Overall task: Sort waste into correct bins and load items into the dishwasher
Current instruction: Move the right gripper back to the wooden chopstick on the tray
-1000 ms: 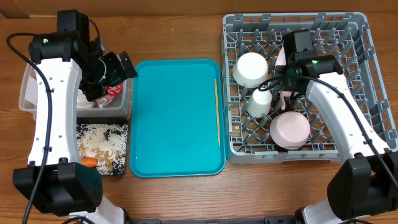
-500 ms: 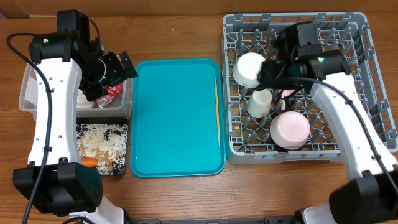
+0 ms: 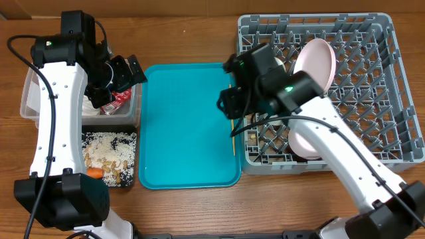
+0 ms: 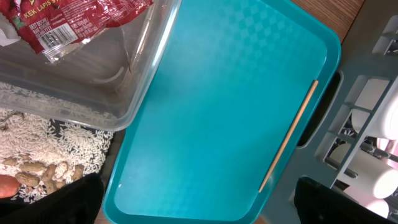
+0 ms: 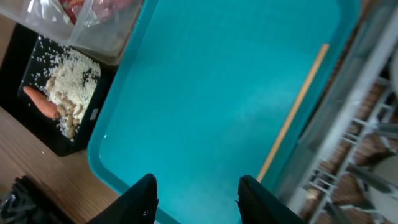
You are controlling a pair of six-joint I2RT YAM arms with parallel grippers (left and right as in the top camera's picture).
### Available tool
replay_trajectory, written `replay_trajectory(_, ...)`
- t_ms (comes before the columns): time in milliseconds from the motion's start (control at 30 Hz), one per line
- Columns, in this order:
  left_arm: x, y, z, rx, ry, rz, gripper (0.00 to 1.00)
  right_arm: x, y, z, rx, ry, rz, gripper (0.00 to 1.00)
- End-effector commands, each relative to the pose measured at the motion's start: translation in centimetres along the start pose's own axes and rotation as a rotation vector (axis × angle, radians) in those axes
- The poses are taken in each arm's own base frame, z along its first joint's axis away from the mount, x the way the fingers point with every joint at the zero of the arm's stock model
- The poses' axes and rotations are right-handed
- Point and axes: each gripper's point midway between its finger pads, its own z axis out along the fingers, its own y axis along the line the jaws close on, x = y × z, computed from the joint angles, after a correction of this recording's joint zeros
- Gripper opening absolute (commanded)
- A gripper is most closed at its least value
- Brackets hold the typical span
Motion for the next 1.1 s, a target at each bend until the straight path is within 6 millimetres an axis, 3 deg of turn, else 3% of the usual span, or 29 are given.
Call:
replay_trajectory(0,-0.3,-0.6,-0.3,0.020,-0.012,0.003,1.00,1.4,-0.3,3.0,0.038,0.050,0.025,0.45)
replay_trajectory(200,-0.3,-0.6,-0.3,0.020,-0.012,0.003,1.00,3.7,-0.1,7.5,0.048,0.150,0.038,0.45)
replay_trajectory(267,-0.3,-0.6,-0.3,0.020,-0.012,0.003,1.00,4.9,-0.8,9.8,0.081,0.203,0.042,0.46)
replay_trajectory(433,-0.3,-0.6,-0.3,0.020,-0.012,0.003,1.00,5.8,-3.7,12.2,0.236,0.224,0.097,0.47)
replay_trajectory(567,-0.3,-0.6,-0.3,0.020,-0.012,0.003,1.00,6.5,-5.7,13.5,0.333,0.236,0.153,0.47)
replay_trajectory(900,-0.3,-0.6,-0.3,0.020,-0.012,0.003,1.00,8.9,-7.1,16.6,0.367,0.321,0.164,0.47)
replay_trajectory(1067,-0.3,-0.6,-0.3,0.020,-0.012,0.003,1.00,8.8,-7.6,16.5,0.401,0.308,0.197,0.47)
